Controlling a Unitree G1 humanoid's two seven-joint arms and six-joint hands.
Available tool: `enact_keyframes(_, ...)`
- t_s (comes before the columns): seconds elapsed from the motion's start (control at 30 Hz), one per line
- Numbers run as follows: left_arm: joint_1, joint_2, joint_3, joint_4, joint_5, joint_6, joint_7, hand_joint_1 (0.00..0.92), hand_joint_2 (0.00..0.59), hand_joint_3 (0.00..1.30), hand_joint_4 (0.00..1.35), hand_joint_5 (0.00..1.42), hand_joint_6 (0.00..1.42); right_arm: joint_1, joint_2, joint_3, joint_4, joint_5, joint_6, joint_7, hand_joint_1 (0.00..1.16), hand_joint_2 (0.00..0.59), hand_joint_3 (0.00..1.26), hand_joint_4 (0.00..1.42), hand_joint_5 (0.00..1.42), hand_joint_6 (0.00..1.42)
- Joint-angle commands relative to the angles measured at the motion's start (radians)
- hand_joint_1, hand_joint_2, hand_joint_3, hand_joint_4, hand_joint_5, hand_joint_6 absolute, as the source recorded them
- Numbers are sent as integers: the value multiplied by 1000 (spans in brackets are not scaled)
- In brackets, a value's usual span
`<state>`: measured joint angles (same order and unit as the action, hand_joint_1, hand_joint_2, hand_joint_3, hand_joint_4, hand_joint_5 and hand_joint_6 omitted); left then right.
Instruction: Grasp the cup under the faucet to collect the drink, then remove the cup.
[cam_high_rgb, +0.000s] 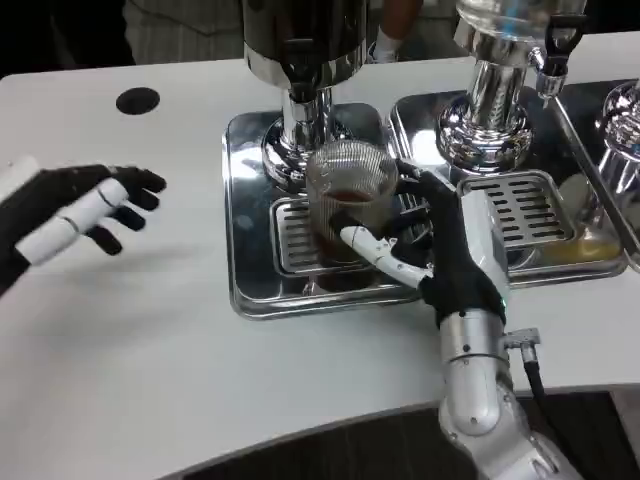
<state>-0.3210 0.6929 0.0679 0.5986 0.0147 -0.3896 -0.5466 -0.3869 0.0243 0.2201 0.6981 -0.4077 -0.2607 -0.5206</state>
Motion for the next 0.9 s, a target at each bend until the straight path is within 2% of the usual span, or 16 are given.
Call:
enact_keyframes(0.03, -10, -10, -45, 20, 33, -57, -33, 0, 192, 276, 222, 267, 481, 12, -9, -9, -65, -5, 4, 0, 654, 195, 410, 392, 671, 1059)
enact_keyframes(0.07, -11, -11, -55, 22, 40, -69, -36, 0, 190, 242, 162, 185, 399, 16, -11, -10, -73, -6, 6, 1, 654, 195, 410, 392, 671, 1059)
enact_keyframes(0.17, -8, -17, -89, 16, 76, -103, -28, 0, 185, 207, 113, 127, 322, 30, -15, -13, -94, -9, 15, 1, 654, 195, 413, 392, 672, 1060)
enact_keyframes(0.6, -3, -18, -130, -3, 171, -160, 38, 0, 178, 132, 3, 17, 226, 64, -17, -12, -158, -15, 39, 18, 654, 195, 424, 407, 683, 1067)
enact_keyframes(0.9, 0, -29, -140, -11, 172, -174, 46, 0, 177, 101, 0, 2, 199, 110, -14, -26, -219, -1, 44, 44, 654, 195, 424, 407, 688, 1068)
